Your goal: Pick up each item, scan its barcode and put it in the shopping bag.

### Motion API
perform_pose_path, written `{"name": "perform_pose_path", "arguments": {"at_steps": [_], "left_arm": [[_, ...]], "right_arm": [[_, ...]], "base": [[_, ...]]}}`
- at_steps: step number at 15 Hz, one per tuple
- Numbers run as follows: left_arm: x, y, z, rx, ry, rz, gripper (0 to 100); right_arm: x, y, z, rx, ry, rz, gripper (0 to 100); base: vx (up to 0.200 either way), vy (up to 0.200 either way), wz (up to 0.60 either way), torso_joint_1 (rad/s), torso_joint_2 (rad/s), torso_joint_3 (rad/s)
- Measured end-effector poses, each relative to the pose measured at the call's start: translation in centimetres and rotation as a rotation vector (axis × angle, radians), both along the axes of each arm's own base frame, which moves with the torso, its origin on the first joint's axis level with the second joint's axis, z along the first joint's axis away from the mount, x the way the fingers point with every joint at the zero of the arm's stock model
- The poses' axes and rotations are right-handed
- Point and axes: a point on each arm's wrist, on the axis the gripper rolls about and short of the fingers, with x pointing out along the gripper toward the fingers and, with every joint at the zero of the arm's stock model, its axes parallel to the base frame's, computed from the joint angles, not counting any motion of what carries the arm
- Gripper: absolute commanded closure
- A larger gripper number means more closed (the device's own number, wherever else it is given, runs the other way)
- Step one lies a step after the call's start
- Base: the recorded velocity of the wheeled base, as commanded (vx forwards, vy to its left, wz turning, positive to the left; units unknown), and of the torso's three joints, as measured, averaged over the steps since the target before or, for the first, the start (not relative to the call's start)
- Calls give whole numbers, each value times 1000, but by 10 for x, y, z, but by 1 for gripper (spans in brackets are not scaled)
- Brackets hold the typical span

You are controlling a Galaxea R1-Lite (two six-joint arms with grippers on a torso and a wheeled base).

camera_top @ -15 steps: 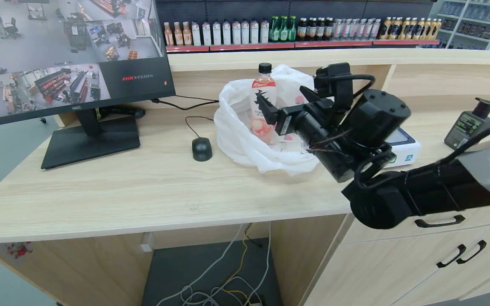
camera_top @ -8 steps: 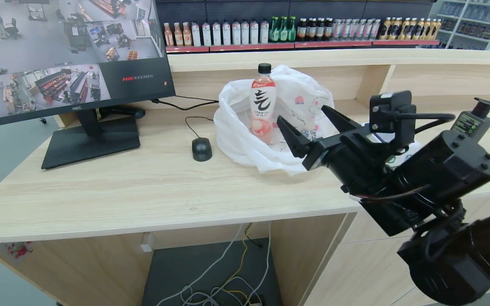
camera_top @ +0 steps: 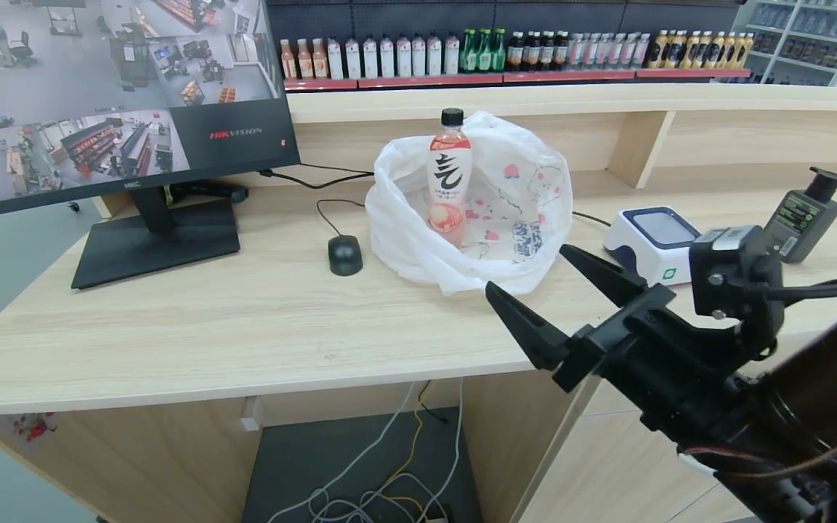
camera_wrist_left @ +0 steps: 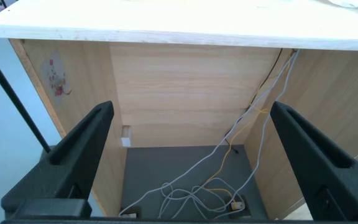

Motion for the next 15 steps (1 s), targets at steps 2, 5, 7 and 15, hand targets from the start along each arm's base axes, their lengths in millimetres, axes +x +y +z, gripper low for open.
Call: {"name": "perform_pose_path", "arguments": {"at_steps": [2, 5, 7, 15], "left_arm": [[0, 0, 0, 5, 0, 0, 0], [0, 0, 0, 9, 1, -1, 0], [0, 0, 0, 6, 0, -1, 0], [0, 0, 0, -8, 0, 0, 0]], "right_arm": [[-9, -17, -9, -26, 40, -25, 0], [-9, -31, -9, -25, 45, -71, 0], [-6, -36, -9, -22, 43, -97, 0], [-5, -50, -5, -11, 31, -146, 0]], "base": [[0, 0, 0, 0, 0, 0], [0, 0, 0, 0, 0, 0], [0, -200, 0, 0, 0, 5], [0, -200, 0, 4, 1, -1]]}}
